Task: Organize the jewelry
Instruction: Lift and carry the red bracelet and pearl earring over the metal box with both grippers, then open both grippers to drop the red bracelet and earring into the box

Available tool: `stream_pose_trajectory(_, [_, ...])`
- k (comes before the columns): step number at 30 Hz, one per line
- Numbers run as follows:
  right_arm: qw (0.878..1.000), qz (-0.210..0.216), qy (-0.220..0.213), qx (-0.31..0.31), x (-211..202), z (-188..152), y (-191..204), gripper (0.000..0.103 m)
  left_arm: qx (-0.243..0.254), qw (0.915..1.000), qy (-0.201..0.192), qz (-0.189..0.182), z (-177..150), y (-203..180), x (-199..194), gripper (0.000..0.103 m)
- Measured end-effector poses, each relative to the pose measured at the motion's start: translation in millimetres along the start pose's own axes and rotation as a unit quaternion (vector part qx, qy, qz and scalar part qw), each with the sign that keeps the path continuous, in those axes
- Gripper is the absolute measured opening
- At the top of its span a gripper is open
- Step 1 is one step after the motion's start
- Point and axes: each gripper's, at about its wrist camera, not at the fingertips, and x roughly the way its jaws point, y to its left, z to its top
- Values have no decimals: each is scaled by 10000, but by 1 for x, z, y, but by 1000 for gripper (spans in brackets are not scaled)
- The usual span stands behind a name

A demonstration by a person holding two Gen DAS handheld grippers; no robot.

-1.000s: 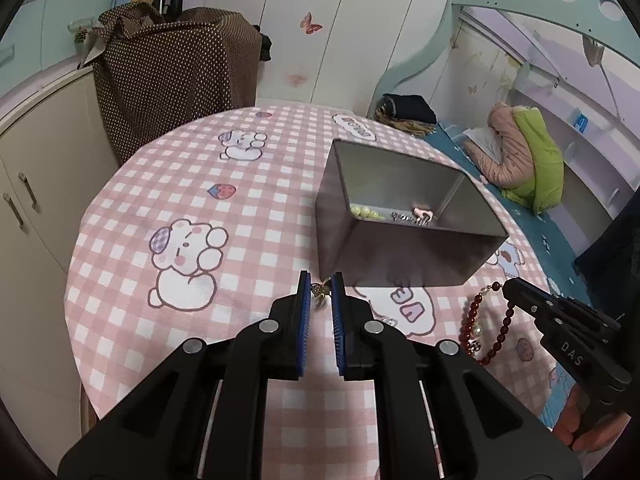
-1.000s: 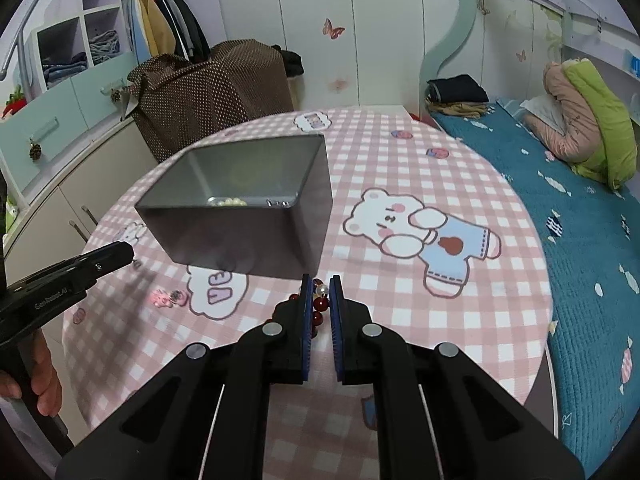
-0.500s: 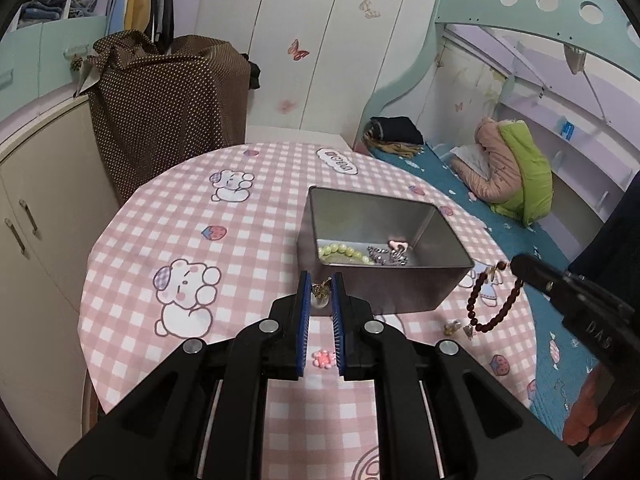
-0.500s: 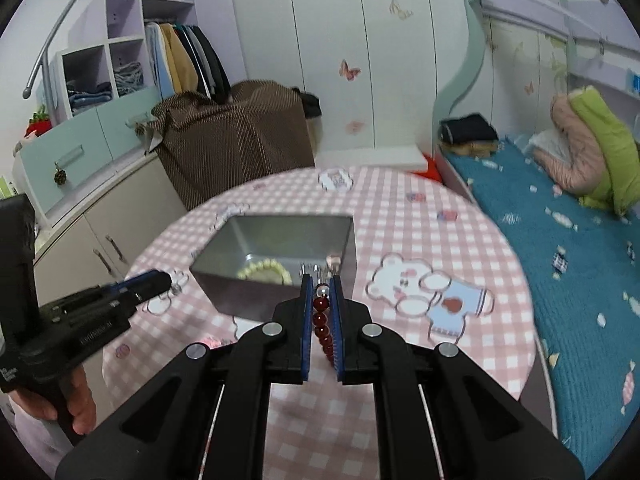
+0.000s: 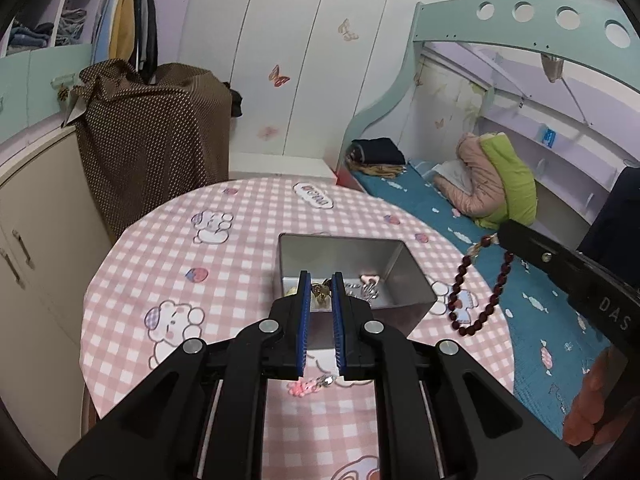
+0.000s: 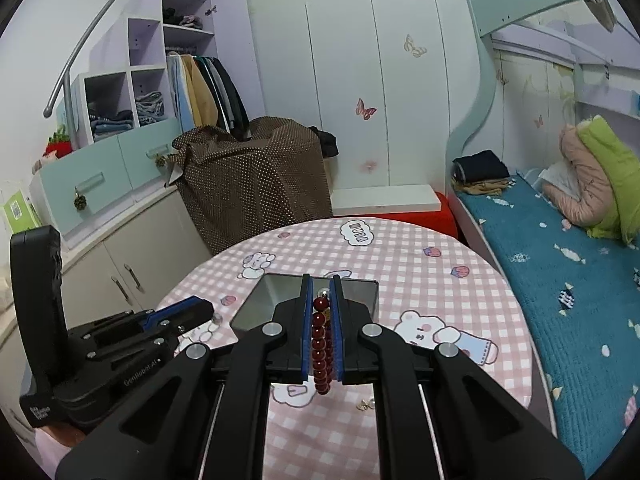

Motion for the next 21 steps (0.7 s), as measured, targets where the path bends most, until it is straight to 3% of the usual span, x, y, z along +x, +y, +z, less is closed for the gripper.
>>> stream_pose_trajectory(11, [9999, -40, 1, 161, 20, 18, -10, 7, 101, 9998, -42, -162, 22, -1, 14, 10])
stream_pose_trajectory(21, [9990, 26, 327, 317, 60, 21, -18, 7, -80, 9990, 302, -325, 26, 13, 48, 11])
